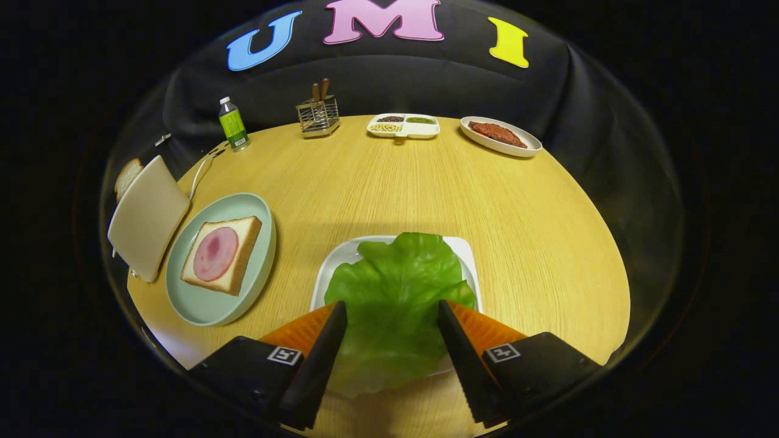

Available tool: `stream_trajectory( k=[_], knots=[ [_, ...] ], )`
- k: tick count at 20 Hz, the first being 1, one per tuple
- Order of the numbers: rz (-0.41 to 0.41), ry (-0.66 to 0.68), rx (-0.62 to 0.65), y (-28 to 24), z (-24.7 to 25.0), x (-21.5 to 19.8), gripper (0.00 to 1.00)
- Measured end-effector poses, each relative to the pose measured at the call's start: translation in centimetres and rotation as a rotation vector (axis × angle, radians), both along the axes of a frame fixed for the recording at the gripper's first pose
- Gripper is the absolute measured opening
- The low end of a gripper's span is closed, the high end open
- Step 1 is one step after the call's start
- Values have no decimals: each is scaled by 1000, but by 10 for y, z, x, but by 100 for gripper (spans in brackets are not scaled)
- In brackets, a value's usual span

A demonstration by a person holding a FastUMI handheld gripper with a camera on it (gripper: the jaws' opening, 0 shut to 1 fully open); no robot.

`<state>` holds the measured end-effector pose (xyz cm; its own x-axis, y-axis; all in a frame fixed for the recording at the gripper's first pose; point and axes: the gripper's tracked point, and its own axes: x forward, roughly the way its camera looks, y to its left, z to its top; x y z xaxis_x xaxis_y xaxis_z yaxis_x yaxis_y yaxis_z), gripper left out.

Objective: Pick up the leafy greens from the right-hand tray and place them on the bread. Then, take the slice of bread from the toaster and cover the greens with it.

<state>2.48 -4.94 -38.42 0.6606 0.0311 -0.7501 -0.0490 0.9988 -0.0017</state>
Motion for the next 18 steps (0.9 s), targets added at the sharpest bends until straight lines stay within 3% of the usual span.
stream_trajectory(
  k=[1, 3, 4, 7, 11, 13, 18],
  knots=[
    [6, 2, 0, 2, 0, 0, 83],
    [9, 4, -1, 1, 0, 0, 74],
    [11, 5, -2, 0, 1, 0, 74],
    [-18, 3, 10, -6, 3, 2, 39],
    [-13, 30, 75, -6, 5, 4, 14],
    [-26, 60, 134, -6, 4, 4, 7],
    [-16, 94, 172, -1, 14, 2, 5]
  ],
)
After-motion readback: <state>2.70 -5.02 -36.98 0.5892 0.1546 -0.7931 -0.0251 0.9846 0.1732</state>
